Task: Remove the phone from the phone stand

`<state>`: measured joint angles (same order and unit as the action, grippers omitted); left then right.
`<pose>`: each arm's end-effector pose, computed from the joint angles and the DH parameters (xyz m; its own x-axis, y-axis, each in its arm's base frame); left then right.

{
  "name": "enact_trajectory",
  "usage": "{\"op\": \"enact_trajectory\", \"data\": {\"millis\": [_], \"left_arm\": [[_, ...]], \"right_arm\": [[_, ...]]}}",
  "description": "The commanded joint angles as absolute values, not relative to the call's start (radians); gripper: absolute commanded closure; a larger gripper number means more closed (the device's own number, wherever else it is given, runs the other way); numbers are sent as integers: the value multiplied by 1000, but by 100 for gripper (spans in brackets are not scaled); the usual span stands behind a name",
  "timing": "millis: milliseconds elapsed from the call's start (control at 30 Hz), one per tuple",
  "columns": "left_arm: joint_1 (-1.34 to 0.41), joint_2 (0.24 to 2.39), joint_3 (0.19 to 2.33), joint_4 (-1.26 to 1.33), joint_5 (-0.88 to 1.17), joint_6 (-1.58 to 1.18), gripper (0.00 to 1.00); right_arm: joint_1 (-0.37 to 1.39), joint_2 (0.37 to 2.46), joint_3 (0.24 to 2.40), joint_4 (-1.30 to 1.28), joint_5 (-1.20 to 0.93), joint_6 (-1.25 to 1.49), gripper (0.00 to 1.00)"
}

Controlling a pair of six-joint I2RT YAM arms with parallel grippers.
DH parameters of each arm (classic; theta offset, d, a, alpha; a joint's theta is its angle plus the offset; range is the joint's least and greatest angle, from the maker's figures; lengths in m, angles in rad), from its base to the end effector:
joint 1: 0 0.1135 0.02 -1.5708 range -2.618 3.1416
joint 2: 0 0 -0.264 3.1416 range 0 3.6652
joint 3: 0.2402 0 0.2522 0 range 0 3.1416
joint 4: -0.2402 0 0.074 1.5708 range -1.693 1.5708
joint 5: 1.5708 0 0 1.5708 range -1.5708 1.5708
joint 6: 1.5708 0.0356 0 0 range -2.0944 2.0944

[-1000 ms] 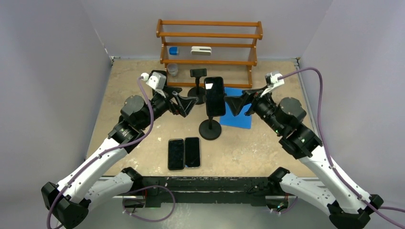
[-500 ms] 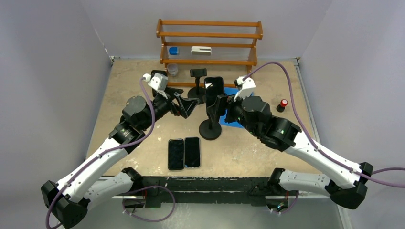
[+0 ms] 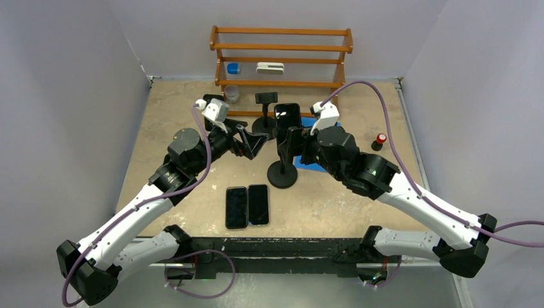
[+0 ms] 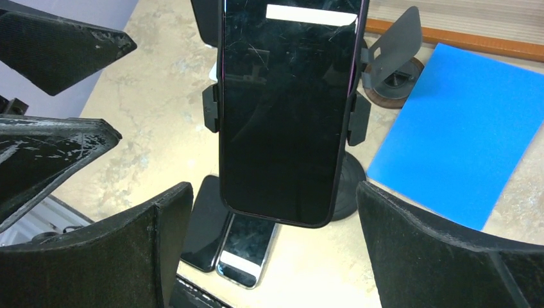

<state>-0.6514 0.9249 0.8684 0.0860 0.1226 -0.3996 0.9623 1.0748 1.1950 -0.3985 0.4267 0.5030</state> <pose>0.1710 -0.1358 0.3736 -0.2503 -0.2947 -0.9222 0.6530 0.6518 -0.3856 0.1451 0.1825 0.4054 -0.3880 0.2108 -0.8972 -0.3794 0.8507 0.3639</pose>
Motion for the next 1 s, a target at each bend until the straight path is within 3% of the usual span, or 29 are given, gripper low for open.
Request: {"op": "enact_trajectory", "data": {"millis": [0,967], "left_arm": [[-663,922,891,116,111,-382,7],[-678,926,897,107,100,-374,7]], "right_arm": [[965,1109,1261,-416,413,486,1],[886,1180,1302,-431,311,435,1]]}}
